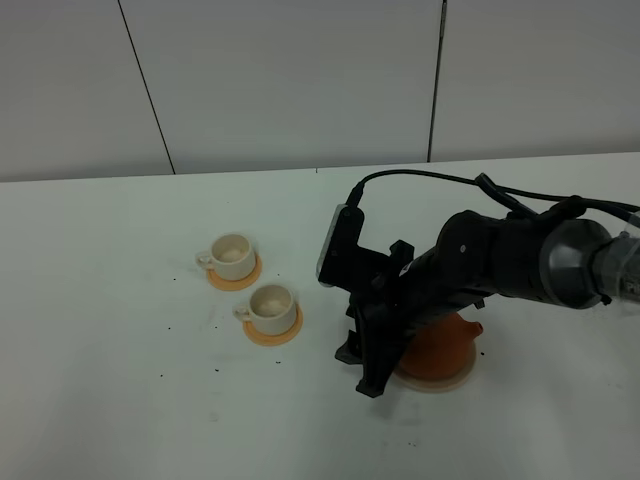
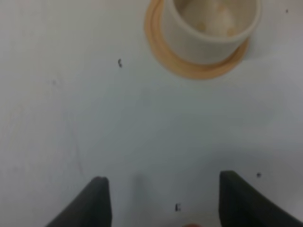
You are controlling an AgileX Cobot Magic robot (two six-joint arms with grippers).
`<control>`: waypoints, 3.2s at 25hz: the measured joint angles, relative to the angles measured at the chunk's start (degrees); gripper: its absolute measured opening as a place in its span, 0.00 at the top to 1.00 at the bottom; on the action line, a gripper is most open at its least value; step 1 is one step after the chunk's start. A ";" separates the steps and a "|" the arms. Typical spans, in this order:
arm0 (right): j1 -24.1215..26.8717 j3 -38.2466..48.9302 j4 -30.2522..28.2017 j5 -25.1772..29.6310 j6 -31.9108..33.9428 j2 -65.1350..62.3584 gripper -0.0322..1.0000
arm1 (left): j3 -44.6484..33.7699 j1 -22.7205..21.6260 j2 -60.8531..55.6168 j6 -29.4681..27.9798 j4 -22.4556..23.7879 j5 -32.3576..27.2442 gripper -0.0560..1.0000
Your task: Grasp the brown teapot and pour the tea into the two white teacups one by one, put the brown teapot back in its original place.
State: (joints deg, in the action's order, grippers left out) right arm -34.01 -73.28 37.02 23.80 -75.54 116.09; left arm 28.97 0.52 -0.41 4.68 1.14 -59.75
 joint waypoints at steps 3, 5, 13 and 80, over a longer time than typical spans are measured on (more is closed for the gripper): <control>0.00 0.00 -2.71 0.06 1.54 0.56 0.50 | 0.00 0.00 0.00 0.00 0.00 0.00 0.70; 0.00 0.00 -3.56 0.06 1.77 0.56 0.50 | 0.00 0.00 0.00 0.00 0.00 0.00 0.70; 0.00 -0.05 -4.25 0.73 3.63 0.56 0.50 | 0.00 0.00 0.00 0.00 0.00 0.00 0.70; -2.93 -0.11 -10.12 13.45 6.61 -2.31 0.50 | 0.00 0.00 0.00 0.00 0.00 0.00 0.70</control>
State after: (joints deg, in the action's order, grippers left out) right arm -36.95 -73.39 26.90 37.25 -68.93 113.77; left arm 28.97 0.52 -0.41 4.68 1.14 -59.75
